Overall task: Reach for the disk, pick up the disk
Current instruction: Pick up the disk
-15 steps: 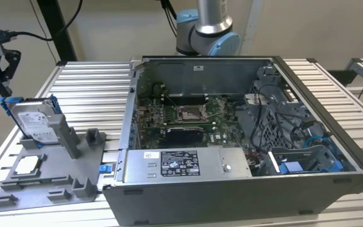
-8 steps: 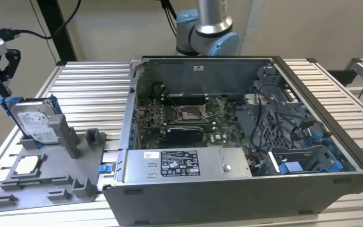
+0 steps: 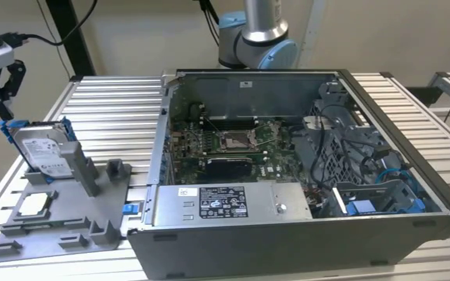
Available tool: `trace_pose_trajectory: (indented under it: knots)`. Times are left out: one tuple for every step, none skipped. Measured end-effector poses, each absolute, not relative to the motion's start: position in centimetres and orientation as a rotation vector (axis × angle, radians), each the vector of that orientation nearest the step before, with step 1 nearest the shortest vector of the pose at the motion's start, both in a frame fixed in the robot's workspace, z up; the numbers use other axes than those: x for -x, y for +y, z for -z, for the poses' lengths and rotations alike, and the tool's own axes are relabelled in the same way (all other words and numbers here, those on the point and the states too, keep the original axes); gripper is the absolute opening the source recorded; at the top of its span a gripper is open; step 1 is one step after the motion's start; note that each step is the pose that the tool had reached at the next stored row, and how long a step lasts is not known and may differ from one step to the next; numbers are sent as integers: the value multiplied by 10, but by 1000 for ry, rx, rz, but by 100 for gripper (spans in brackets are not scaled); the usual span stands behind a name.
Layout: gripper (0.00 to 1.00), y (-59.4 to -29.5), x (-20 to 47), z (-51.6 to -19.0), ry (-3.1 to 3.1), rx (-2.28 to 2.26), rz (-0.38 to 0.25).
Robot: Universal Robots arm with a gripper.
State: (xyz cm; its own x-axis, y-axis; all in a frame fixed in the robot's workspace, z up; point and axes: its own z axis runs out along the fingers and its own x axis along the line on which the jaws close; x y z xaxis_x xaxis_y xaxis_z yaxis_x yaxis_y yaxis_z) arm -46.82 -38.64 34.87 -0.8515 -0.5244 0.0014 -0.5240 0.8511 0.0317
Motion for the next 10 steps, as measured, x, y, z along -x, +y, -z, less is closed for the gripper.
trace_pose_trajectory:
  knots:
    - [0, -386, 468, -349, -3006, -875, 47]
    - [0, -386, 468, -349, -2999, -897, 47]
    - [0, -386, 468, -349, -2992, -920, 46]
    - [0, -386, 468, -349, -2985, -943, 46]
    - [0, -386, 468, -349, -2977, -966, 46]
    - [0, -386, 468, -349, -2970, -989, 46]
    - [0, -386, 468, -349, -2962, -1011, 45]
    - [0, -386, 468, -349, -2953, -1034, 45]
    - [0, -386, 468, -349, -2945, -1057, 45]
    - [0, -386, 468, -349, -2937, -1079, 45]
